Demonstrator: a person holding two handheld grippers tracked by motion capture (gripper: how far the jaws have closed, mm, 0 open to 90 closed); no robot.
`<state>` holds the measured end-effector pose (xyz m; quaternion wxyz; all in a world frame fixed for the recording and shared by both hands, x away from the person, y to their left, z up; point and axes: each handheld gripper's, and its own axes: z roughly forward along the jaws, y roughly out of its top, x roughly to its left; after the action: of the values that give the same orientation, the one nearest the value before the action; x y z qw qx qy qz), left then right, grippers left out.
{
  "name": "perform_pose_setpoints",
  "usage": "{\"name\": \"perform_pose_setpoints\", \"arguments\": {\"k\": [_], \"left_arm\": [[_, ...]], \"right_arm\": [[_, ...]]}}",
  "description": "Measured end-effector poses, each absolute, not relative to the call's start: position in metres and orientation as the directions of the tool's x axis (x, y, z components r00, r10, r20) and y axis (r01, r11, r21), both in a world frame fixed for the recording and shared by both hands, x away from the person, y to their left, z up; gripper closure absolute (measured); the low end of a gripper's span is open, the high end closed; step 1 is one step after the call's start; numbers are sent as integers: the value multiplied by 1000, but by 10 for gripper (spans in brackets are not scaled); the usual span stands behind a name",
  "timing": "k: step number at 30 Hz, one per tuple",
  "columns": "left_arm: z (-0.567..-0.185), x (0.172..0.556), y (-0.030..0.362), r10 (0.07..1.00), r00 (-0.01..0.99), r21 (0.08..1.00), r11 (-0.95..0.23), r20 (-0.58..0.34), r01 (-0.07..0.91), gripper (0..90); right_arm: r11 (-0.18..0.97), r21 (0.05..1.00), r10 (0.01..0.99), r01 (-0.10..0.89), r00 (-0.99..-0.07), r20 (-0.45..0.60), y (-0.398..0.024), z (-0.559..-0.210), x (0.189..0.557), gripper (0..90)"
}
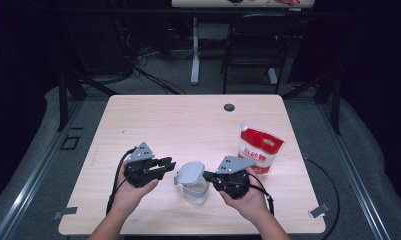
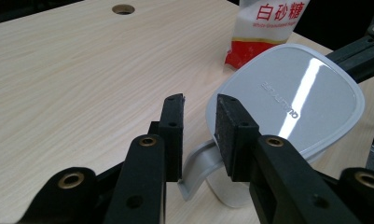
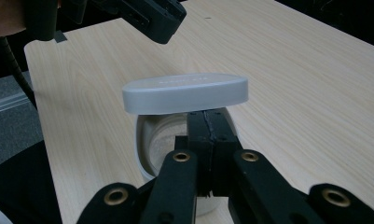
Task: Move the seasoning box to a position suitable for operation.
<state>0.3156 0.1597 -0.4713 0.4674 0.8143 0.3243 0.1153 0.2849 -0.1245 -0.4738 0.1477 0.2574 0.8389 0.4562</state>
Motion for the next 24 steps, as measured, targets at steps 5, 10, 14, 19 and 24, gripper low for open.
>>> {"name": "perform_pose_setpoints", "arguments": {"k": [5,10,14,19,24], "left_arm": [[-470,316,164,653,749,843,-339,-110,419,714],[-471,317,164,657,746,839,-344,-107,422,708],[-469,316,166,658,745,844,-337,-107,418,707],[-469,315,168,664,740,848,-329,-105,416,707],[-470,316,169,665,739,842,-334,-107,423,709]], "right_arm": [[467,835,555,290,-832,-22,-118,-470,287,900],[465,838,549,286,-836,-20,-113,-466,288,900],[466,837,546,285,-837,-19,-112,-464,289,900],[472,834,542,284,-840,-21,-108,-462,290,900],[475,836,532,275,-846,-25,-102,-458,292,900]]}}
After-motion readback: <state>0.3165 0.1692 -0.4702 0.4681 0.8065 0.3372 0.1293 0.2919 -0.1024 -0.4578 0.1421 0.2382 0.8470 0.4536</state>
